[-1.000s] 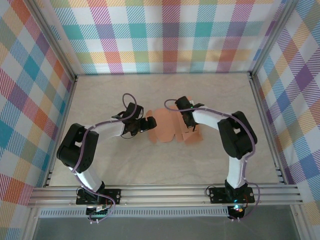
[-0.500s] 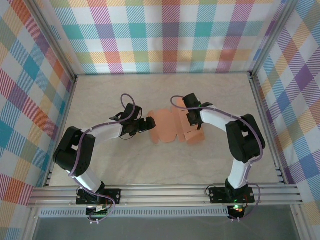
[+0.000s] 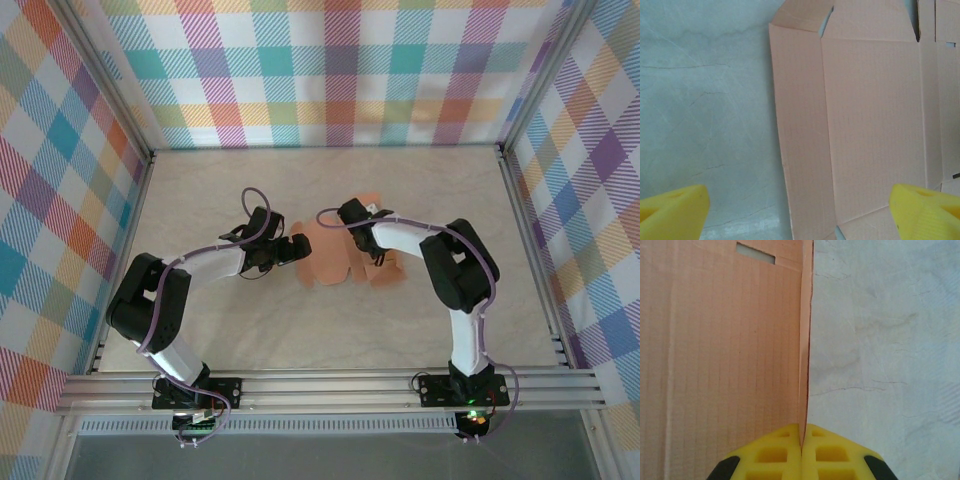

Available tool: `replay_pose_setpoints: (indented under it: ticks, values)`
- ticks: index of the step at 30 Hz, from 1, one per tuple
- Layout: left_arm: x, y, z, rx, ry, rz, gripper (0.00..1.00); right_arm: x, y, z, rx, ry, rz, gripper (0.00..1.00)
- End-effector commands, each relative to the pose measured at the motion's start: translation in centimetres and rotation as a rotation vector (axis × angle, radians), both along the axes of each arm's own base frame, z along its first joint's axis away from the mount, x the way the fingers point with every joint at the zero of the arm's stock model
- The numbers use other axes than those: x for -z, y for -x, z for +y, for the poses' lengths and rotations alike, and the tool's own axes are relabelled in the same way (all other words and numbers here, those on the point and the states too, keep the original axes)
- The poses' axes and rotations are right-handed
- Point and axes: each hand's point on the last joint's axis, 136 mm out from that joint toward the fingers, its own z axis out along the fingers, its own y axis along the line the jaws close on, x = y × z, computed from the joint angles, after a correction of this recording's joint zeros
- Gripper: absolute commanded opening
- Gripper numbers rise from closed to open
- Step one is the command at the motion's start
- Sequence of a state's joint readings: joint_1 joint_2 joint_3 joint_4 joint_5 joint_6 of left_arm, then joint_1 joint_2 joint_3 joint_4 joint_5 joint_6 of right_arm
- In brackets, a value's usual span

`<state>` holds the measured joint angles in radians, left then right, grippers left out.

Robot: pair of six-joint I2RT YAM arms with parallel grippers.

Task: Fold the paper box

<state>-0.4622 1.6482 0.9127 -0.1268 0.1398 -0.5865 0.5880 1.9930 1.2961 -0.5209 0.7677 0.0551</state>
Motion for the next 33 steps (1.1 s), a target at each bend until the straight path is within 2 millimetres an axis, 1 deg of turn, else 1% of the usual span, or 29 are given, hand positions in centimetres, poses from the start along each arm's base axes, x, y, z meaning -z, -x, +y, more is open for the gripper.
replay_pose_setpoints:
  ticks: [1, 2, 4, 6, 9, 11, 13, 14, 15, 16, 17, 18, 19, 20, 23, 29, 31, 33]
  values:
    - [-0.4, -0.1, 0.3, 0.006, 0.0, -0.019, 0.92, -1.1, 0.9, 0.3, 0.016, -0.211, 0.036, 0.0]
    - [-0.3, -0.1, 0.2, 0.009, 0.0, -0.018, 0.93, -1.3, 0.9, 0.4, 0.022, -0.257, 0.039, 0.0]
    - [-0.2, -0.1, 0.2, 0.008, 0.002, -0.014, 0.93, -1.4, 0.8, 0.2, 0.014, -0.238, 0.042, 0.0]
    - [-0.1, -0.1, 0.1, 0.009, 0.005, -0.012, 0.93, -1.0, 0.9, -0.5, 0.018, -0.157, 0.056, 0.0]
    - [-0.2, -0.1, 0.1, 0.009, 0.008, -0.015, 0.93, -0.5, 0.8, -0.9, -0.005, -0.015, 0.056, 0.0]
    - [-0.2, -0.1, 0.0, 0.013, 0.01, -0.013, 0.93, -0.5, 0.7, -1.5, 0.012, 0.081, 0.045, 0.0]
    - [-0.1, -0.1, -0.2, 0.013, 0.021, -0.011, 0.93, -0.4, 0.6, -1.6, 0.013, 0.113, 0.04, 0.0]
    - [-0.1, -0.1, -0.3, 0.017, 0.028, -0.008, 0.93, -0.5, 0.6, -1.5, 0.02, 0.096, 0.031, 0.0]
    - [0.0, -0.1, -0.4, 0.018, 0.033, -0.006, 0.93, -0.5, 0.6, -1.1, 0.016, 0.059, 0.03, 0.03]
    - [0.0, -0.1, -0.5, 0.019, 0.039, -0.003, 0.93, -0.4, 0.6, -0.5, 0.009, -0.012, 0.033, 0.08]
    - [0.1, -0.1, -0.6, 0.021, 0.043, 0.0, 0.93, -0.4, 0.8, 0.4, -0.001, -0.104, 0.044, 0.14]
    - [0.1, -0.1, -0.7, 0.022, 0.047, 0.001, 0.93, -0.5, 0.9, 0.9, -0.001, -0.18, 0.051, 0.24]
    - [0.0, -0.2, -0.8, 0.023, 0.051, 0.0, 0.93, -0.7, 1.2, 1.8, -0.012, -0.273, 0.067, 0.37]
    - [0.1, -0.1, -0.9, 0.024, 0.055, 0.001, 0.93, -0.9, 1.3, 2.4, -0.019, -0.344, 0.073, 0.41]
    - [0.3, -0.1, -0.9, 0.024, 0.054, 0.006, 0.93, -1.9, 1.4, 3.2, -0.028, -0.476, 0.063, 0.42]
    - [1.0, -0.1, -1.1, 0.024, 0.063, 0.022, 0.93, -2.1, 1.8, 3.6, -0.029, -0.62, 0.072, 0.39]
    - [1.1, -0.1, -1.2, 0.027, 0.065, 0.023, 0.93, -1.9, 1.8, 3.2, -0.015, -0.631, 0.072, 0.39]
    - [1.1, -0.1, -1.2, 0.026, 0.067, 0.025, 0.93, -1.8, 1.6, 2.4, 0.012, -0.62, 0.063, 0.41]
